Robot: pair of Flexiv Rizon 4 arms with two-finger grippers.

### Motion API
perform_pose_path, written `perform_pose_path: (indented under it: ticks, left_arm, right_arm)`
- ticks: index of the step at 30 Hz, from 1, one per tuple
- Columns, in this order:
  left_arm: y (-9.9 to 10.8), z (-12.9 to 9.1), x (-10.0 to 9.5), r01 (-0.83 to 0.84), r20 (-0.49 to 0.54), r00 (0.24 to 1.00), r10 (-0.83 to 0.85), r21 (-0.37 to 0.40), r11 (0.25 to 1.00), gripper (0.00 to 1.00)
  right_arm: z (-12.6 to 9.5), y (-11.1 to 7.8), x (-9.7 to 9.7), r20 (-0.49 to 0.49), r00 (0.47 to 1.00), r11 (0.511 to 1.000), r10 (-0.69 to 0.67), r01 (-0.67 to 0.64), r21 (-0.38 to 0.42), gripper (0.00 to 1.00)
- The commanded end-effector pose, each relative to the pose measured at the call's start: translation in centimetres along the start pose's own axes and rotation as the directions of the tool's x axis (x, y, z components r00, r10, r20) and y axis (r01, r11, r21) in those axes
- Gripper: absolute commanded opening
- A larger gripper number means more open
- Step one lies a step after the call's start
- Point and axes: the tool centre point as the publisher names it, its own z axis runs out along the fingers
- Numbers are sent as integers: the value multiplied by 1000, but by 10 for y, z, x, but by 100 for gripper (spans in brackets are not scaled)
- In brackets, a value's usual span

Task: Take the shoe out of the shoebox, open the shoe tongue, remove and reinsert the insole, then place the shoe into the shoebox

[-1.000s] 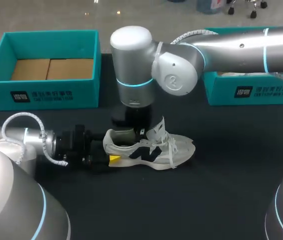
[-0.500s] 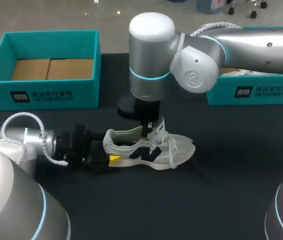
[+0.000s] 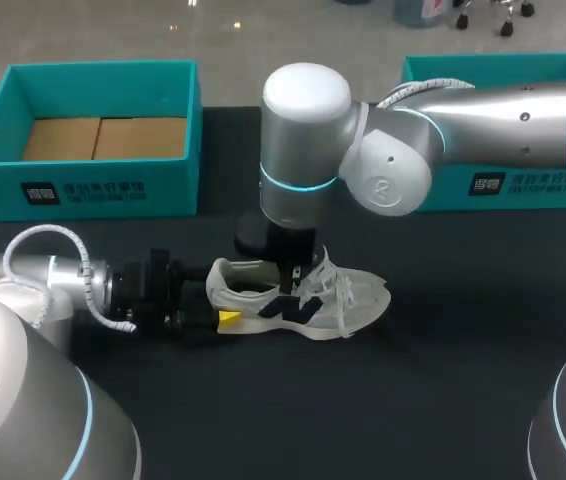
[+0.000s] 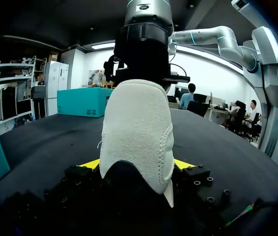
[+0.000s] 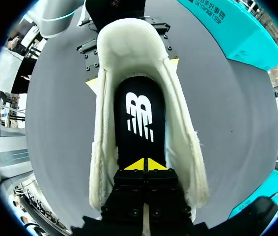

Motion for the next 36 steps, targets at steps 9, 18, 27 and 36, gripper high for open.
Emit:
perform_pose_path:
  ticks: [9,18,27,36]
  left_arm:
    - [1,0,0,1,1,1000,-1,-2,1000,0]
    - [1,0,0,1,1,1000,-1,-2,1000,0]
    - [1,0,0,1,1,1000,-1,-2,1000,0]
    - [1,0,0,1,1,1000,-1,-2,1000,0]
  right_arm:
    - [12,17,-4,55,998,999,35,-34,-8,31]
    - [26,16,-9,47,998,999,36,-35,-11,48]
    - [68,12,4,-71,997,999,28,-25,48,73]
    - [91,4,27,-145,989,994,37,-22,106,31]
